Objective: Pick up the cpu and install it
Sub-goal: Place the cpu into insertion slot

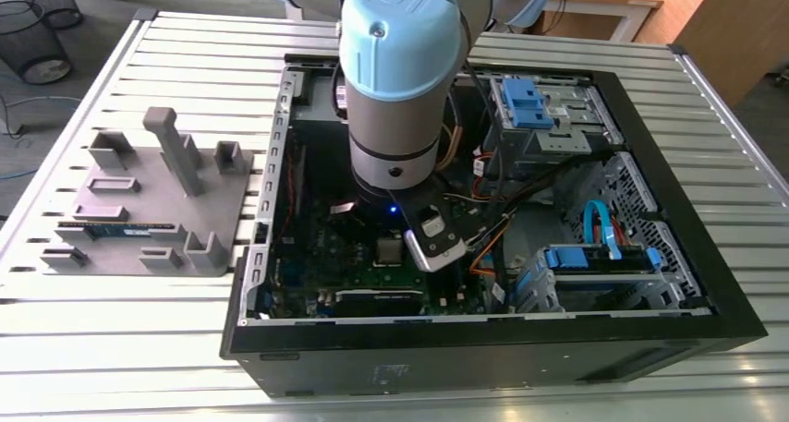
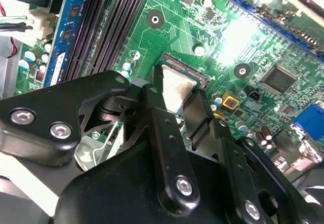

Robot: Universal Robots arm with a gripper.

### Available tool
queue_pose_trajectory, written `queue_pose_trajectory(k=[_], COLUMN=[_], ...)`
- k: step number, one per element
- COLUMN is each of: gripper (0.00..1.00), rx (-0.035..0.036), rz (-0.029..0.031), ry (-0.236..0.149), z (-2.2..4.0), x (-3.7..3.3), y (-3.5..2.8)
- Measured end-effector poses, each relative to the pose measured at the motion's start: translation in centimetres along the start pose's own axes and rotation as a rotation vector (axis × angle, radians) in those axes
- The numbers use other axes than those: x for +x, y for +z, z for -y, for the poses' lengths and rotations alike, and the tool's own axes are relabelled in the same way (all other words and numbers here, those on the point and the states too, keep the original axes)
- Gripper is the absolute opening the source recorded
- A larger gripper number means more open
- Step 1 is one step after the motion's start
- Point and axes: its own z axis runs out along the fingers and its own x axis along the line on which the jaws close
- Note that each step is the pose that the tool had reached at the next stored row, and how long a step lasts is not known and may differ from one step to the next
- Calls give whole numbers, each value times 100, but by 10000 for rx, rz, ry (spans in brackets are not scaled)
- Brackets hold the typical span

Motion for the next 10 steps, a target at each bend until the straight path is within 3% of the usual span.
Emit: queue_pose_trajectory(k=[10], gripper=[44], rx=[-2], rz=[1], ry=[3], z=[-1], x=[1], y=[3])
